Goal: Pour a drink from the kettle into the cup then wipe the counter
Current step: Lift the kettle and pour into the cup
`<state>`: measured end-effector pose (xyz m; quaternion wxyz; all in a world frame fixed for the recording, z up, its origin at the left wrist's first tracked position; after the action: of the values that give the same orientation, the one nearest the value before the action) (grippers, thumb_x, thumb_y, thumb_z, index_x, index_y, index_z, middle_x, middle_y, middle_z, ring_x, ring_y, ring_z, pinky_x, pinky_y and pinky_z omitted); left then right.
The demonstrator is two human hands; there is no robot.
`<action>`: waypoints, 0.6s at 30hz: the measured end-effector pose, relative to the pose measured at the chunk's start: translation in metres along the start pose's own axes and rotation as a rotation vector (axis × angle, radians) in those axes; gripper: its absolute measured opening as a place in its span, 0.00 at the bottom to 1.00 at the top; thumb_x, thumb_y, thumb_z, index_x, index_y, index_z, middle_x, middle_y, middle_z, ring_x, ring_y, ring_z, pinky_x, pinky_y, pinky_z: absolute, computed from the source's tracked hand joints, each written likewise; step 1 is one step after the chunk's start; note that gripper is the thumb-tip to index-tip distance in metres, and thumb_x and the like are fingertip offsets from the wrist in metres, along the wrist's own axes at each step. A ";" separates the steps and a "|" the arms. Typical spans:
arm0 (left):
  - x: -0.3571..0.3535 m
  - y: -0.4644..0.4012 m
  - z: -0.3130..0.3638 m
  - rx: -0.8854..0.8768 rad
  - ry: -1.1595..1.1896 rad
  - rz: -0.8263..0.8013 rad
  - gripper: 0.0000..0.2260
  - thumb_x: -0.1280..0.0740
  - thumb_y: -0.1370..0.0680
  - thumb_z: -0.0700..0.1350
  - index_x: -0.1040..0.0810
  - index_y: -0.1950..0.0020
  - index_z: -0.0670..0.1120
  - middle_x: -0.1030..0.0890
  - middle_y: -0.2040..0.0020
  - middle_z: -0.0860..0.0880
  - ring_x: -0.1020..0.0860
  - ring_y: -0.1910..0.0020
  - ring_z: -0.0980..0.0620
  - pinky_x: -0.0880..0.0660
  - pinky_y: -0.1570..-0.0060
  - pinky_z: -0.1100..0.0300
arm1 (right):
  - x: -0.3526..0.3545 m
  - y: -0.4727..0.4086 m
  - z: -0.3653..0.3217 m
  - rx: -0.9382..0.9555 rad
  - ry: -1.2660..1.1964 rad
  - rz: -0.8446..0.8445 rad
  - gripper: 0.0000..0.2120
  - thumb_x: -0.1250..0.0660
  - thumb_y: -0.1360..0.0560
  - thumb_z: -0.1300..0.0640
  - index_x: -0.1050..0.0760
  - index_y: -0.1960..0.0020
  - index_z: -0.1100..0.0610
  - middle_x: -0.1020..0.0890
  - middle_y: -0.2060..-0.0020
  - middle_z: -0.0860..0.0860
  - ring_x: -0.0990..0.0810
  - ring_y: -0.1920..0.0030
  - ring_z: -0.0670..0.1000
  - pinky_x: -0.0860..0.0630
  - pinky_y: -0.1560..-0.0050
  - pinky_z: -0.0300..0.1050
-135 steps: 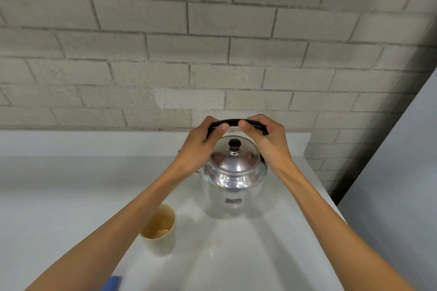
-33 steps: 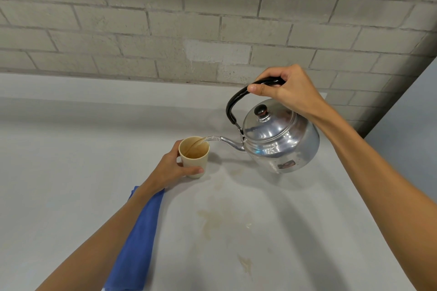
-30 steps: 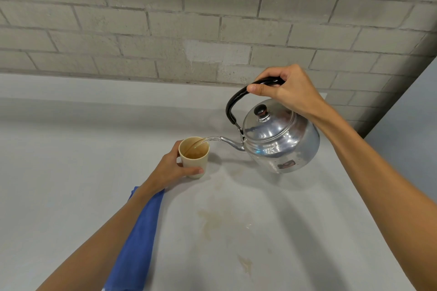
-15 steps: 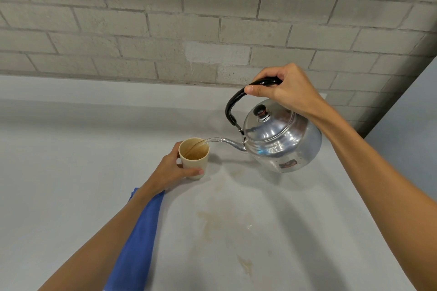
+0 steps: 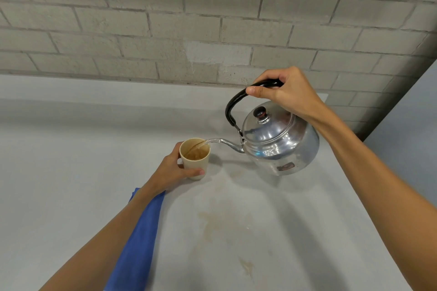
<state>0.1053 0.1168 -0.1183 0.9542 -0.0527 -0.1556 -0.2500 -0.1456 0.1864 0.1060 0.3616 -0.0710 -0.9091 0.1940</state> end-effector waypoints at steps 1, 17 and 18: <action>0.000 0.000 0.000 -0.001 0.006 -0.002 0.35 0.20 0.39 0.52 0.32 0.38 0.62 0.22 0.43 0.61 0.23 0.44 0.60 0.22 0.46 0.56 | 0.000 0.001 0.003 -0.012 -0.035 0.010 0.11 0.26 0.32 0.47 0.17 0.56 0.54 0.16 0.64 0.50 0.22 0.66 0.43 0.28 0.61 0.34; 0.007 0.007 0.010 -0.034 -0.003 0.044 0.39 0.26 0.38 0.63 0.40 0.31 0.61 0.27 0.36 0.60 0.28 0.37 0.61 0.31 0.41 0.67 | -0.004 0.015 0.032 -0.170 -0.421 0.211 0.05 0.29 0.28 0.56 0.20 0.56 0.58 0.24 0.79 0.37 0.28 0.76 0.36 0.34 0.73 0.24; 0.011 0.007 0.016 -0.080 0.006 0.105 0.38 0.29 0.36 0.65 0.39 0.30 0.58 0.28 0.34 0.58 0.30 0.35 0.61 0.33 0.37 0.63 | -0.003 0.016 0.034 -0.183 -0.432 0.217 0.06 0.29 0.28 0.56 0.20 0.55 0.58 0.25 0.79 0.37 0.28 0.76 0.36 0.34 0.73 0.24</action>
<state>0.1140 0.1209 -0.0996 0.9636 -0.0981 -0.1399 -0.2056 -0.1664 0.1898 0.0751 0.1285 -0.1574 -0.9661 0.1590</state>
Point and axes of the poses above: each hand's wrist, its own y-axis away from the middle knuckle, its own x-axis out of the back of the hand, z = x × y, the point moved 3 cm from there along -y, towards the middle knuckle
